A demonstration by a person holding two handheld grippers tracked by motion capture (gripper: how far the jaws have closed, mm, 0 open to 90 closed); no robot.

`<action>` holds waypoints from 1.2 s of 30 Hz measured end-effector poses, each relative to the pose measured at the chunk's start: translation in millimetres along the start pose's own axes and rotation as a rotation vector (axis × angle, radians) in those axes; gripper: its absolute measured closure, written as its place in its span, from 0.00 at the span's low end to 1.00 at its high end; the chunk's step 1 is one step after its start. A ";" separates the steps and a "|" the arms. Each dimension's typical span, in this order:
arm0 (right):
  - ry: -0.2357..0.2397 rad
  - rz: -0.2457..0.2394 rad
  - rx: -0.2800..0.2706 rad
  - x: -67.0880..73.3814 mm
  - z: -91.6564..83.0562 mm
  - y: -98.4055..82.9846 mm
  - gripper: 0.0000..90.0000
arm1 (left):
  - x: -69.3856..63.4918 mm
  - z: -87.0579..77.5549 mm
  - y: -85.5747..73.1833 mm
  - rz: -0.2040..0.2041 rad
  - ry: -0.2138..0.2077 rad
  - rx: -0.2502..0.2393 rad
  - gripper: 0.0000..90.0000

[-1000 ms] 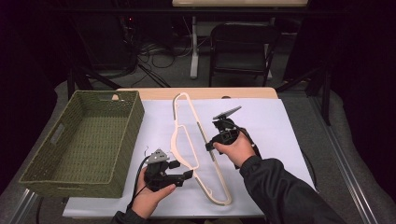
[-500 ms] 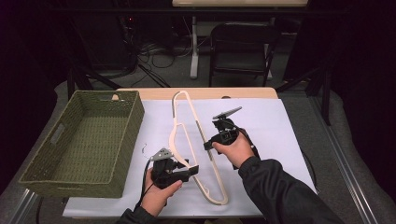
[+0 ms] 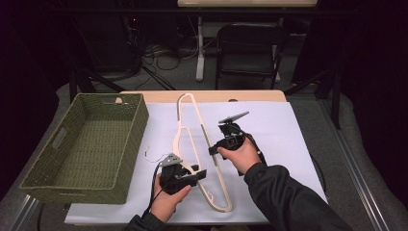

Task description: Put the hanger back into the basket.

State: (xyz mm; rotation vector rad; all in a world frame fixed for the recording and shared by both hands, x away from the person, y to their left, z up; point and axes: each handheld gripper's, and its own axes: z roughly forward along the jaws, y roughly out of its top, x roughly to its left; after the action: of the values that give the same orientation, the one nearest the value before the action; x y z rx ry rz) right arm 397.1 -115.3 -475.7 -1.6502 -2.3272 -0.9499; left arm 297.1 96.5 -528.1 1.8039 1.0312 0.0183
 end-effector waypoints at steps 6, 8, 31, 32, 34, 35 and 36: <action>0.009 0.024 -0.014 -0.5 2.3 -2.0 0.89 | 0.1 -0.4 -0.4 0.008 0.014 -0.002 0.72; 0.005 0.017 -0.004 -1.4 1.9 -2.6 0.89 | 0.5 -0.7 -0.1 0.006 0.014 0.002 0.73; 0.026 0.012 -0.045 -1.2 0.1 -9.8 0.86 | 7.4 -9.9 8.0 -0.114 -0.044 -0.030 0.89; 0.022 0.015 -0.051 -0.5 0.5 -10.4 0.86 | 7.4 -9.9 8.0 -0.114 -0.044 -0.030 0.90; 0.019 0.012 -0.064 -0.5 1.7 -11.0 0.85 | 9.1 -9.6 8.3 -0.158 -0.061 -0.039 0.91; 0.018 0.011 -0.060 -0.9 1.8 -11.0 0.84 | 10.6 -9.7 8.4 -0.165 -0.070 -0.037 0.91; 0.018 0.011 -0.060 -0.9 1.8 -11.0 0.84 | 11.3 -9.5 8.5 -0.183 -0.075 -0.040 0.91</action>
State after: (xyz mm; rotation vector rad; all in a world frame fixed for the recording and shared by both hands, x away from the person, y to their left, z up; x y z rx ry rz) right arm 388.1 -117.3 -482.0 -1.6673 -2.2977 -1.0379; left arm 305.5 109.9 -521.8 1.6563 1.1299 -0.1388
